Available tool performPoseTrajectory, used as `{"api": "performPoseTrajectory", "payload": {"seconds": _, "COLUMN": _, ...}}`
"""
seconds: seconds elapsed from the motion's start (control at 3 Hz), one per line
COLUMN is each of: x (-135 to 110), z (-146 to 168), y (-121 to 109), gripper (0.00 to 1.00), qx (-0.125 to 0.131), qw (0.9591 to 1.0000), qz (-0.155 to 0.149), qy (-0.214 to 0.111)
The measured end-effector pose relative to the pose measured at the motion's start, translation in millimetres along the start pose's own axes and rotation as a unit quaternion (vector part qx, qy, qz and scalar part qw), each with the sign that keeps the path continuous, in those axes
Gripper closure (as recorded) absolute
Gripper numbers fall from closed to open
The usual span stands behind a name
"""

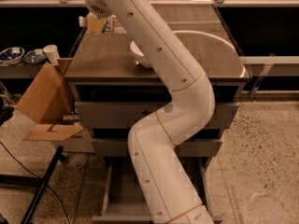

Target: Place water bottle into bottom drawer

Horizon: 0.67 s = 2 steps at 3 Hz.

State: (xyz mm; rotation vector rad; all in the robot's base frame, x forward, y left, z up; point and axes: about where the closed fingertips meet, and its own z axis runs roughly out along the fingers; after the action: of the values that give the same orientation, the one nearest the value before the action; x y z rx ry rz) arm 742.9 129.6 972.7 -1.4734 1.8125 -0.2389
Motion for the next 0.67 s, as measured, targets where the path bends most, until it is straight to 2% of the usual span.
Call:
{"api": "performPoseTrajectory", "payload": {"seconds": 0.33, "x": -15, "z": -57, "y": 1, "gripper": 1.00, "qx": 0.054, "qw": 0.9981, "qz": -0.027, "qy": -0.009}}
{"api": "performPoseTrajectory", "payload": {"seconds": 0.67, "x": -23, "z": -98, "y": 5, "gripper": 1.00, "qx": 0.075, "qw": 0.9961, "qz": -0.045, "qy": -0.009}}
